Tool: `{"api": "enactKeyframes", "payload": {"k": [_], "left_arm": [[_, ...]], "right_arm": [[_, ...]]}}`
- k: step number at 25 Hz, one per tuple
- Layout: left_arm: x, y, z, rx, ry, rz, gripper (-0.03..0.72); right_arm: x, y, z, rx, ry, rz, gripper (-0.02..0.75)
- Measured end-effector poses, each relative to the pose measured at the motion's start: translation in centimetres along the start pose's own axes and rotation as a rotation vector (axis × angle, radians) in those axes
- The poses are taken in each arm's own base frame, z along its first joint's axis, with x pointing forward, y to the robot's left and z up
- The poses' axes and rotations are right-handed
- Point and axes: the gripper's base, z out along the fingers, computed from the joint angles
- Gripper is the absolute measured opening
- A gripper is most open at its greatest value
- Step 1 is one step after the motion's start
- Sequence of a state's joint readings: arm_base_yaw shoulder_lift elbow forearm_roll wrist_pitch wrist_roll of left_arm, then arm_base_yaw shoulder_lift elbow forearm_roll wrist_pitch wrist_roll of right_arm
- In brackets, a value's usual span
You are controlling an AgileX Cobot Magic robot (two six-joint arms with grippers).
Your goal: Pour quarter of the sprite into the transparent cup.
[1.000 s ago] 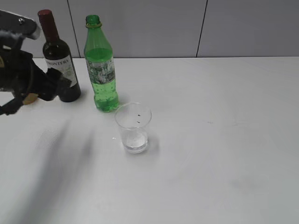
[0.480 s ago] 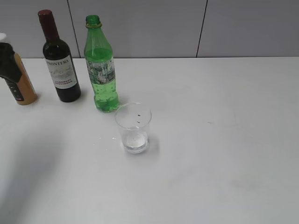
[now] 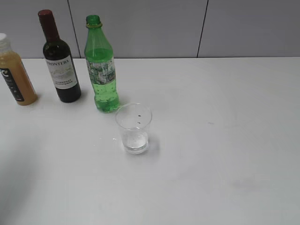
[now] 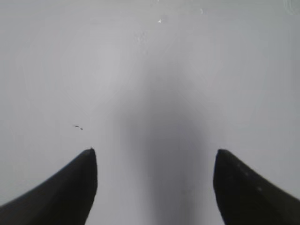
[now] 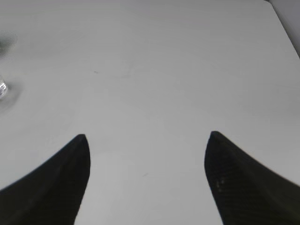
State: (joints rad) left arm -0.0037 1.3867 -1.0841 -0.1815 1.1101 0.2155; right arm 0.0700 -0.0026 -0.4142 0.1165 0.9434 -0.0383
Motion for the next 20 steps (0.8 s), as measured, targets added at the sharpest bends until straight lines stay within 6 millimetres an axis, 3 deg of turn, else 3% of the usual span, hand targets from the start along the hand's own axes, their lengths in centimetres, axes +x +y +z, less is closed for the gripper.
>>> {"api": "enactKeyframes", "payload": {"k": [10, 20], "left_arm": [[6.6, -1.2, -2.2, -0.023, -0.178, 0.008, 0.589], [14.1, -2.1, -1.9, -0.049, -0.339, 0.022, 0.589]], "right_arm": [[0.0, 0.0, 0.0, 0.000, 0.000, 0.000, 0.584], [0.0, 0.0, 0.0, 0.000, 0.000, 0.000, 0.584]]}}
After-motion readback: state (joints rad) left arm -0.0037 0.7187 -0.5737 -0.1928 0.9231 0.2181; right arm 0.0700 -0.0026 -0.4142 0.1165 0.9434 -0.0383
